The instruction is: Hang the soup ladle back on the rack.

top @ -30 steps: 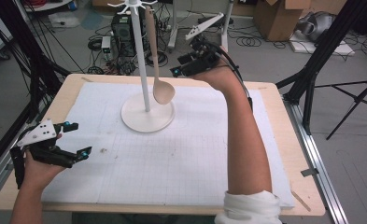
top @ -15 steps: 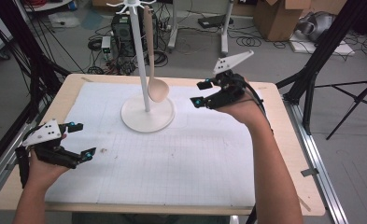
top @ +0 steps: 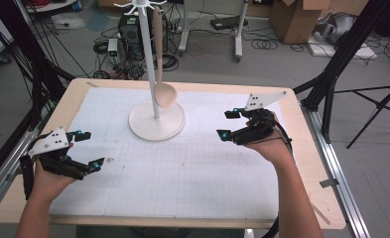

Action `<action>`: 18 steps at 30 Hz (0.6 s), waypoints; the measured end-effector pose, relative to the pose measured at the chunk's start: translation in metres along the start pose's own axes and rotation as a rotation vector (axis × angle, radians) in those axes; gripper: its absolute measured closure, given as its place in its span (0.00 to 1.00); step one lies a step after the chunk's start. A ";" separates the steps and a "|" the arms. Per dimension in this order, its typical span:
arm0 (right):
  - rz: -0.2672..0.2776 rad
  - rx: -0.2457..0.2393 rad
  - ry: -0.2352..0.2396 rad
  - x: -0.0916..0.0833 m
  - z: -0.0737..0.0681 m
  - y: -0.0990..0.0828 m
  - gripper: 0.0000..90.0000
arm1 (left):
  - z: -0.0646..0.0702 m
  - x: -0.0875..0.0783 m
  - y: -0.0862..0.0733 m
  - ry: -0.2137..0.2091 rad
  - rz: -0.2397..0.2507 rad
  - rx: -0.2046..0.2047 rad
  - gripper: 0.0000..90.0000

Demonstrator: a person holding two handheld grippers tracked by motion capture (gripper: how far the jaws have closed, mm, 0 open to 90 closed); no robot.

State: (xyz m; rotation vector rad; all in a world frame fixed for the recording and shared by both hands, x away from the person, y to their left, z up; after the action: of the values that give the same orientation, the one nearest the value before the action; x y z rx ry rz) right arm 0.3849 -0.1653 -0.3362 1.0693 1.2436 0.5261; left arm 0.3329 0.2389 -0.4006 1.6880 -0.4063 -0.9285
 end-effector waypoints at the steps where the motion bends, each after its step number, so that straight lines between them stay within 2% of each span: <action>1: 0.006 0.004 0.001 0.000 -0.001 -0.003 0.28 | 0.000 0.000 0.000 0.001 0.002 -0.002 0.02; 5: 0.036 0.007 -0.008 0.000 -0.006 -0.015 0.25 | 0.000 -0.002 0.002 -0.005 0.013 -0.002 0.02; 11: 0.013 0.036 -0.011 0.007 -0.015 -0.045 0.21 | 0.001 0.000 0.001 -0.009 0.009 -0.006 0.02; 15: 0.005 0.065 -0.032 0.013 -0.016 -0.066 0.18 | 0.002 0.001 0.001 -0.014 0.007 -0.003 0.02; 18: 0.033 0.082 -0.054 0.014 -0.015 -0.077 0.16 | 0.002 0.002 0.001 -0.016 0.006 -0.003 0.02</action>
State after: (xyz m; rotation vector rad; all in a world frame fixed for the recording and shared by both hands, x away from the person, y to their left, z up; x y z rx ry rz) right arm 0.3585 -0.1831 -0.4093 1.1672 1.2106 0.4716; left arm 0.3324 0.2358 -0.4004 1.6766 -0.4210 -0.9384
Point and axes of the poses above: each handheld gripper's, and its own axes: x roughly forward along the jaws, y roughly out of its top, z roughly to its right, the point moved 8 cm from there along x, roughly forward along the jaws, and after that the axes turned 4 degrees about y, right-handed, at the moved point
